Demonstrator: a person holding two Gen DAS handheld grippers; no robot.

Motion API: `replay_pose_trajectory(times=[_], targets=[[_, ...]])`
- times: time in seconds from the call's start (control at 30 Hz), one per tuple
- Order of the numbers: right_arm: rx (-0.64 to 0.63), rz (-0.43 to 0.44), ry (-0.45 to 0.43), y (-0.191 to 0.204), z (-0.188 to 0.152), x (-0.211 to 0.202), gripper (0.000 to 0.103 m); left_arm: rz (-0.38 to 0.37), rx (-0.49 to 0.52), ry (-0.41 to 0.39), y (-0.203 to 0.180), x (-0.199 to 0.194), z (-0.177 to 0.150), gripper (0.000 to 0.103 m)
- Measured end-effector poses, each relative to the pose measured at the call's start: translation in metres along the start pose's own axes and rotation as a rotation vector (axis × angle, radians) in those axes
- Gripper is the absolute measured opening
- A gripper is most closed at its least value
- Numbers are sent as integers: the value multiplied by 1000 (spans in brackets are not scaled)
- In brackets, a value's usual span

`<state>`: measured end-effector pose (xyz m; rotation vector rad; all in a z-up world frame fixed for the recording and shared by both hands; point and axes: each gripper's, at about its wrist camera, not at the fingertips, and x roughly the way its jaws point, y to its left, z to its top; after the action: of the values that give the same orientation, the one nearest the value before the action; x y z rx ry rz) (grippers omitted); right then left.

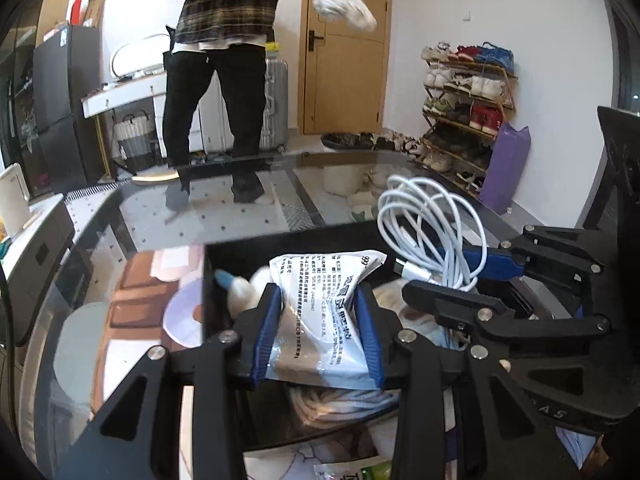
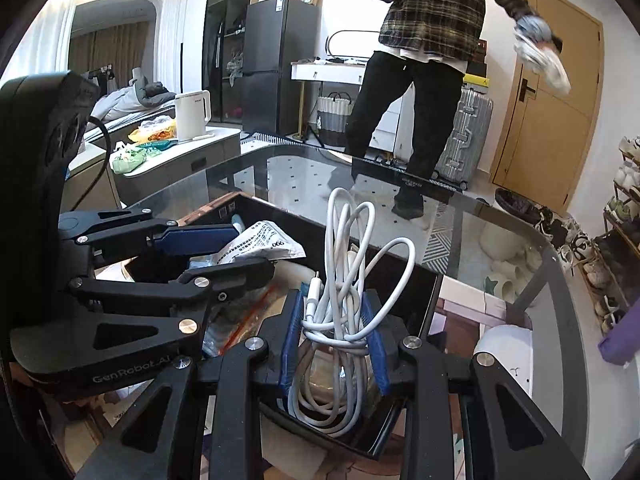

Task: Organize soft objects
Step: 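Carry the cables and white packet over the black box with both tools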

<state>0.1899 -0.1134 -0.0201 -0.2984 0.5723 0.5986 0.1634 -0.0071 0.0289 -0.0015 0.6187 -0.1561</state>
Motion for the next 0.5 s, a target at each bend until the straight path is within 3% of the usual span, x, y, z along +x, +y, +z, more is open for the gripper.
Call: replay_pose_trajectory(times=[0.33, 0.4, 0.43, 0.5], targets=[[6, 7, -10, -4, -1, -10, 33, 2, 4, 15, -2, -1, 0, 40], [8, -15, -22, -5, -1, -18, 45, -18, 2, 19, -2, -4, 1, 46], [8, -21, -32, -6, -2, -25, 49, -25, 4, 15, -2, -7, 2, 56], [11, -26, -43, -7, -5, -36, 57, -29, 3, -6, -3, -17, 2, 62]])
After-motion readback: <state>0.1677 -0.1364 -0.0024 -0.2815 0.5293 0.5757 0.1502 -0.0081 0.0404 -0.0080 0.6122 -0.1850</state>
